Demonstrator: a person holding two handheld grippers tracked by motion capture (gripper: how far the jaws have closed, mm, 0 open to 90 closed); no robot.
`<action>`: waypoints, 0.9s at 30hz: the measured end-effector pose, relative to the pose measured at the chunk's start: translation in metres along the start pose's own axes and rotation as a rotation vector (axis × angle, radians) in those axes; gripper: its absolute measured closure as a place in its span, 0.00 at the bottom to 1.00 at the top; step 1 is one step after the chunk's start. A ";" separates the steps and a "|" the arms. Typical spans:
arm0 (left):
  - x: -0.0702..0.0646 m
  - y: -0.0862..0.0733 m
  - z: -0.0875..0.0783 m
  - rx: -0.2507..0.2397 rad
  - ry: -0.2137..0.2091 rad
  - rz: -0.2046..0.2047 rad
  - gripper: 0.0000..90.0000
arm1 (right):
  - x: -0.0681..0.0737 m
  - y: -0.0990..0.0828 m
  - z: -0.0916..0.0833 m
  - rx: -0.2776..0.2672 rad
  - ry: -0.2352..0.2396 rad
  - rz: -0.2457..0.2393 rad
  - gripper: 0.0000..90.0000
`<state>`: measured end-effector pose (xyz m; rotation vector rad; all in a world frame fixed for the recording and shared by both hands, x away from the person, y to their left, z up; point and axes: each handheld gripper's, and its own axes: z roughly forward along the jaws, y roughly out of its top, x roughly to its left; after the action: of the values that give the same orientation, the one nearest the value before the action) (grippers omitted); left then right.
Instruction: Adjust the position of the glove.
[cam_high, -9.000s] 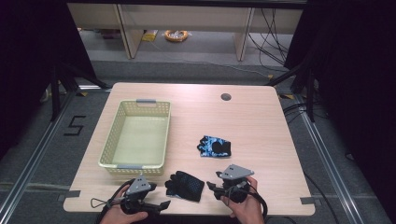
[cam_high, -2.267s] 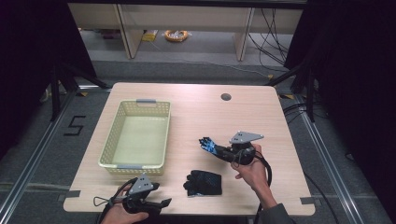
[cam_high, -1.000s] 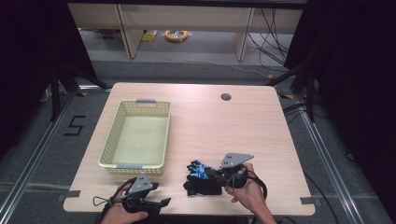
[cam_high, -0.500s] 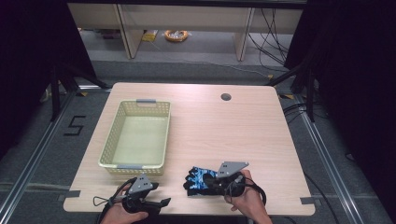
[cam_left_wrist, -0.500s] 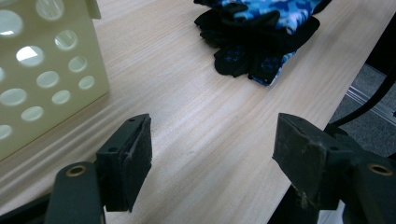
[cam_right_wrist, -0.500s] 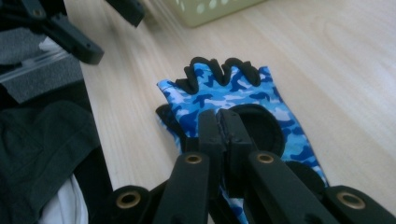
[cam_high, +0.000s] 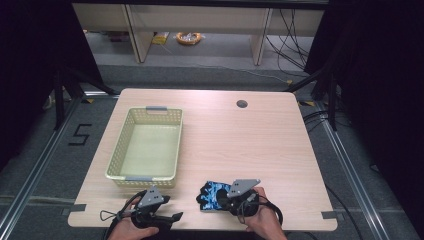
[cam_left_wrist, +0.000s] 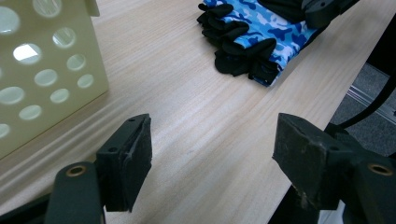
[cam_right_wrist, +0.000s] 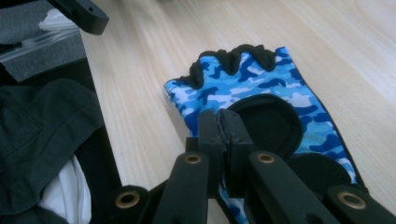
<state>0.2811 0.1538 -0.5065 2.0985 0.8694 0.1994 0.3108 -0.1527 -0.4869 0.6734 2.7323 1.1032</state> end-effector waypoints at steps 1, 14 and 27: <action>0.000 0.000 0.000 0.007 -0.004 0.000 0.31 | 0.001 0.000 0.001 0.007 -0.002 0.004 0.98; -0.001 0.000 0.002 -0.024 -0.014 -0.031 0.31 | -0.007 0.001 -0.010 -0.068 -0.070 0.088 0.71; -0.008 0.018 0.018 -0.068 -0.082 -0.106 0.30 | -0.034 -0.014 -0.021 -0.090 -0.186 0.295 0.57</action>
<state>0.2919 0.1292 -0.5029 1.9776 0.9095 0.0854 0.3308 -0.1897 -0.4830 1.1314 2.4660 1.1452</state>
